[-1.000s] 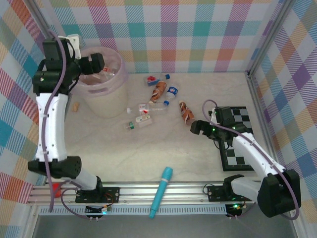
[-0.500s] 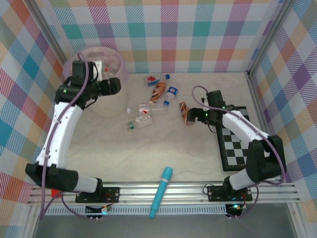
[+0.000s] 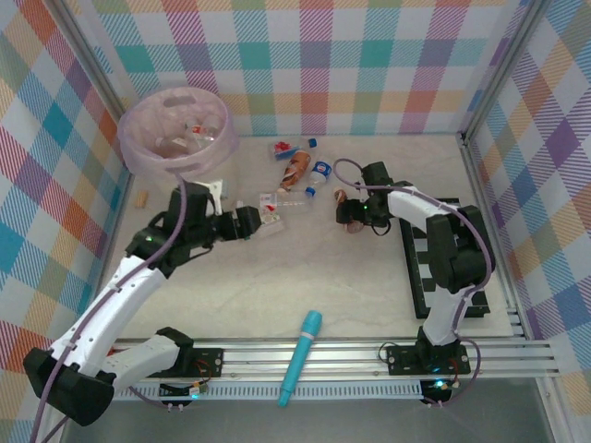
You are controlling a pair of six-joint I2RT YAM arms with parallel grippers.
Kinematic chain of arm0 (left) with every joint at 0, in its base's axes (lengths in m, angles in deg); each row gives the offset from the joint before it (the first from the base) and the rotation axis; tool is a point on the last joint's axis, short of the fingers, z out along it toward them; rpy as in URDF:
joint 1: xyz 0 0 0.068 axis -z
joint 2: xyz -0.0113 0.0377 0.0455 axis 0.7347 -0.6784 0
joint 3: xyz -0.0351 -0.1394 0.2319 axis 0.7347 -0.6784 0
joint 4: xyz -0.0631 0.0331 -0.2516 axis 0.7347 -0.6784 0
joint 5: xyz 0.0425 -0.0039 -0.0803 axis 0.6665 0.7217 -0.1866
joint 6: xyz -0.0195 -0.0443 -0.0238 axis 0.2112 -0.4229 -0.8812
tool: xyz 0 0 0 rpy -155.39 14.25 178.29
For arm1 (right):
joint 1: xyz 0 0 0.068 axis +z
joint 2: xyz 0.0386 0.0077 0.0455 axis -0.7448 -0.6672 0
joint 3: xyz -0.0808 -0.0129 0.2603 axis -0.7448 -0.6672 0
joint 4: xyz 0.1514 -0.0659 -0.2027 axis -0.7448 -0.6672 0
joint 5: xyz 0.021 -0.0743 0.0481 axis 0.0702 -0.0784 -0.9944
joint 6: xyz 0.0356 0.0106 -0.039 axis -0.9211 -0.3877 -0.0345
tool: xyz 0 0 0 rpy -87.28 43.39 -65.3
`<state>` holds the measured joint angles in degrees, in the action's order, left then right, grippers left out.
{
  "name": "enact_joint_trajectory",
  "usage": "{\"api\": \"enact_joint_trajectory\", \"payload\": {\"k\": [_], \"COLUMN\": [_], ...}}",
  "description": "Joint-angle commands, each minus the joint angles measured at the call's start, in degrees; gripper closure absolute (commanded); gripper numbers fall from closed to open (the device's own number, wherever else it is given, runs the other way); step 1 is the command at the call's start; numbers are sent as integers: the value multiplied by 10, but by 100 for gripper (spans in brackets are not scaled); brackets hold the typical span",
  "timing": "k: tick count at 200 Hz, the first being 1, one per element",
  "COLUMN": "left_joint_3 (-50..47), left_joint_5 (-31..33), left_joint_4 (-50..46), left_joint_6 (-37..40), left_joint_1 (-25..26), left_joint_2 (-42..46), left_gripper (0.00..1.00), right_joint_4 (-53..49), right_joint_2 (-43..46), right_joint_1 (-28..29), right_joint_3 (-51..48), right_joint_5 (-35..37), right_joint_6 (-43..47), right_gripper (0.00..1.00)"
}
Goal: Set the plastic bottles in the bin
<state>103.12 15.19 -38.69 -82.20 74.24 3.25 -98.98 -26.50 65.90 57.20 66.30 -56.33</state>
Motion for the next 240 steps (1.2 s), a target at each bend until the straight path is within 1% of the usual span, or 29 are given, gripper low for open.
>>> {"api": "enact_joint_trajectory", "payload": {"k": [1,27,43,68,86,105,122,140,157,173,190,212,240], "left_joint_3": [-31,-37,-36,-36,-39,-55,-68,-68,-56,-40,-4,36,46], "left_joint_5": [-5,1,-8,-27,-38,-69,-93,-89,-76,-61,-32,-24,-21], "left_joint_4": [98,127,150,202,234,312,394,441,461,487,483,488,525], "left_joint_6": [-78,-93,-103,-120,-138,-183,-229,-253,-263,-276,-269,-264,-288], "left_joint_1": [22,31,34,39,40,41,43,51,61,74,98,124,130], "left_joint_2": [15,-2,-17,-41,-58,-75,-97,-121,-150,-184,-223,-276,-314], "left_gripper": [19,18,18,16,15,10,7,2,1,1,3,5,17], "right_joint_4": [2,-13,-18,-21,-30,-17,23,74,96,105,130,157,164], "right_joint_2": [0,22,43,81,103,149,205,267,312,340,361,374,383], "right_joint_1": [1,1,2,2,2,1,1,10,28,44,52,61,73], "right_joint_3": [15,9,1,-21,-34,-62,-105,-153,-179,-196,-218,-231,-235], "right_joint_5": [-8,-5,-14,-27,-43,-97,-166,-228,-250,-259,-264,-279,-278], "right_joint_6": [10,21,22,25,26,26,12,-2,-8,-17,-39,-56,-59], "right_gripper": [24,32,37,41,41,41,42,42,42,42,42,42,42]}}
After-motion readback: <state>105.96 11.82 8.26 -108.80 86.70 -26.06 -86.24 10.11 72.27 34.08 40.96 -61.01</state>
